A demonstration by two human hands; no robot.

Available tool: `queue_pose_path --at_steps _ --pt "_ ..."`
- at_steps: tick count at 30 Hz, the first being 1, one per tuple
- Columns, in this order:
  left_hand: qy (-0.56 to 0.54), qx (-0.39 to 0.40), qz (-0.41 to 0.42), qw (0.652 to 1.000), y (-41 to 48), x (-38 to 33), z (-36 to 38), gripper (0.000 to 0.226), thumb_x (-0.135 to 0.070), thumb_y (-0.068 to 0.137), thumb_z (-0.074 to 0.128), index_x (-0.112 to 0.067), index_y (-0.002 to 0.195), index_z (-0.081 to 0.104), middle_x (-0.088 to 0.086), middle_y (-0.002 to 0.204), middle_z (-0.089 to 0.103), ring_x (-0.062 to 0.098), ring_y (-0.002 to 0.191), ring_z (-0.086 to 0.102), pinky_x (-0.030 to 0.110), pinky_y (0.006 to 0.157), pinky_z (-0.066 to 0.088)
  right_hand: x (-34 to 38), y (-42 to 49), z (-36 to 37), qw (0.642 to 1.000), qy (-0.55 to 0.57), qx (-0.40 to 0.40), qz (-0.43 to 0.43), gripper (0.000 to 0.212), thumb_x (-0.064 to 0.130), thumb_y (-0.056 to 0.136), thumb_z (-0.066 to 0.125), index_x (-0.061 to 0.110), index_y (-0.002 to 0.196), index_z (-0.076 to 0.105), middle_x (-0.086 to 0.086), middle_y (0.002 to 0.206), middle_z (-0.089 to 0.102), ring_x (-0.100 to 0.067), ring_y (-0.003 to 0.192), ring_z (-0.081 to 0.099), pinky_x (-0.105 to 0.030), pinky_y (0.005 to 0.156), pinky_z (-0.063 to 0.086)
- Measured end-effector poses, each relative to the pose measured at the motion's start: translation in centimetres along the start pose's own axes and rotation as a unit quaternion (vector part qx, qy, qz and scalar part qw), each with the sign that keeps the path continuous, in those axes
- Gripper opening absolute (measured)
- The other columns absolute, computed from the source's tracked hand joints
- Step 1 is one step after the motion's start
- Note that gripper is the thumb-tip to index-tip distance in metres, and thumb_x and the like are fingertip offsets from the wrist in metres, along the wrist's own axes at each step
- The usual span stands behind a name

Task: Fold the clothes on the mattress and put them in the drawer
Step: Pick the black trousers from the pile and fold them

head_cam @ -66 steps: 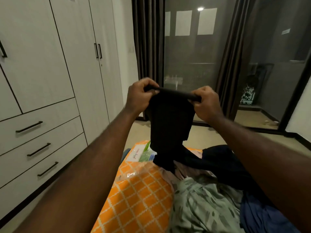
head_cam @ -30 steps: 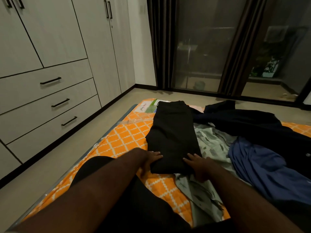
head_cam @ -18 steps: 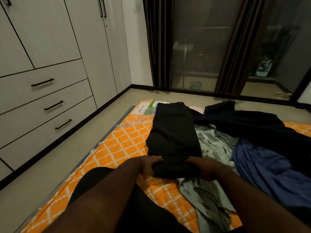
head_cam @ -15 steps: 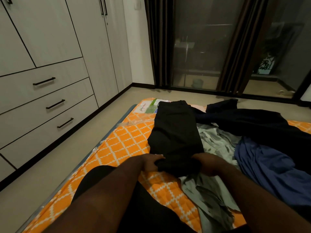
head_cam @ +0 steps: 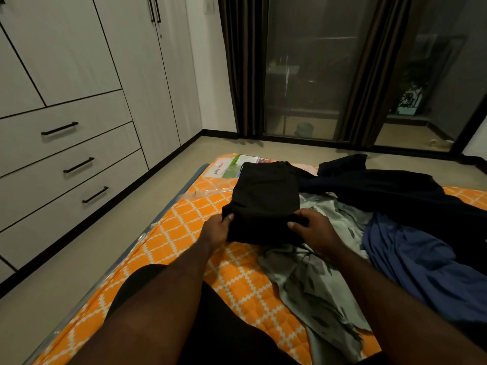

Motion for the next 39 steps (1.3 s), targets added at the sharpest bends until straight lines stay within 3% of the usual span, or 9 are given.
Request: queue_pose_path --at_steps 7,10,13,16,20,26,29,35,39 --pt "0.084 -0.055 0.016 0.995 0.5 0.8 -0.5 0.033 -0.033 0.107 0.047 -0.009 0.085 0.055 0.003 0.078 0.055 0.024 0.081 0.054 0.032 0.066 0.032 0.0 0.5 2.1 1.000 -0.010 -0.028 -0.004 0.013 0.025 0.094 0.072 0.021 0.105 0.068 0.008 0.093 0.069 -0.005 0.087 0.065 -0.020 0.073 0.050" --pt "0.054 -0.068 0.040 0.995 0.9 0.4 -0.8 0.034 -0.033 0.107 0.046 -0.005 0.103 0.066 0.006 0.091 0.064 0.025 0.088 0.059 0.033 0.071 0.040 0.6 1.2 1.7 0.997 0.018 -0.072 -0.024 0.010 0.022 0.094 0.071 0.019 0.104 0.067 0.008 0.091 0.068 0.001 0.084 0.062 -0.015 0.070 0.044" --pt "0.061 -0.059 0.038 0.996 1.1 0.4 -0.5 0.037 -0.035 0.107 0.045 -0.005 0.110 0.066 0.004 0.097 0.065 0.023 0.092 0.060 0.031 0.074 0.041 -0.1 1.6 2.1 0.994 0.063 -0.092 -0.018 0.009 0.021 0.097 0.069 0.021 0.105 0.065 0.012 0.093 0.066 0.002 0.088 0.062 -0.021 0.075 0.048" --pt "0.083 -0.054 0.018 0.995 1.7 1.4 0.1 0.037 -0.040 0.107 0.044 -0.010 0.103 0.065 0.004 0.094 0.065 0.026 0.094 0.063 0.031 0.073 0.040 -1.5 1.3 3.4 0.992 0.064 -0.109 0.024 0.014 0.021 0.100 0.063 0.019 0.114 0.062 0.009 0.102 0.064 -0.010 0.096 0.062 -0.030 0.082 0.049" --pt "0.125 -0.064 -0.009 0.990 2.4 2.2 0.6 0.035 -0.042 0.107 0.042 -0.014 0.100 0.061 0.008 0.099 0.066 0.026 0.092 0.061 0.032 0.074 0.040 -2.2 1.3 4.7 0.990 0.060 -0.115 0.064 0.018 0.020 0.102 0.058 0.017 0.120 0.058 0.005 0.108 0.062 -0.013 0.099 0.059 -0.030 0.084 0.045" --pt "0.163 -0.162 -0.016 0.973 2.4 1.7 -0.2 0.034 -0.038 0.106 0.044 -0.010 0.102 0.063 0.012 0.094 0.067 0.034 0.089 0.064 0.036 0.070 0.044 -1.0 2.2 5.9 0.989 0.041 -0.130 0.056 0.009 0.016 0.101 0.059 0.018 0.110 0.060 0.005 0.095 0.063 -0.012 0.085 0.058 -0.027 0.074 0.042" --pt "0.181 -0.140 -0.057 0.972 2.7 2.6 -0.1 0.031 -0.035 0.106 0.045 -0.010 0.109 0.063 0.014 0.103 0.067 0.035 0.098 0.064 0.038 0.077 0.048 -0.8 2.8 6.4 0.992 0.014 -0.115 0.050 0.007 0.017 0.100 0.060 0.023 0.102 0.060 0.003 0.090 0.066 -0.011 0.080 0.061 -0.024 0.066 0.042" --pt "0.238 0.020 -0.141 0.961 4.5 4.6 0.4 0.039 -0.036 0.101 0.057 -0.005 0.123 0.062 0.019 0.126 0.064 0.037 0.115 0.061 0.039 0.091 0.050 -2.0 4.0 5.8 0.995 0.019 -0.060 0.081 0.004 0.021 0.097 0.066 0.024 0.094 0.067 0.008 0.092 0.067 -0.010 0.090 0.062 -0.015 0.068 0.039" --pt "0.231 0.000 -0.122 0.965 4.4 4.6 0.0 0.037 -0.037 0.102 0.054 -0.009 0.124 0.063 0.016 0.124 0.065 0.035 0.113 0.061 0.040 0.091 0.050 -4.3 3.3 6.3 0.987 0.089 0.007 0.132 0.012 0.025 0.096 0.069 0.020 0.106 0.071 0.006 0.105 0.068 -0.014 0.104 0.064 -0.021 0.077 0.046"
Point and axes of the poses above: each hand's wrist, its own y-axis towards the middle knuckle, its own z-axis out of the palm, x = y × z, the point moved 5 cm from there along y, towards the middle knuckle
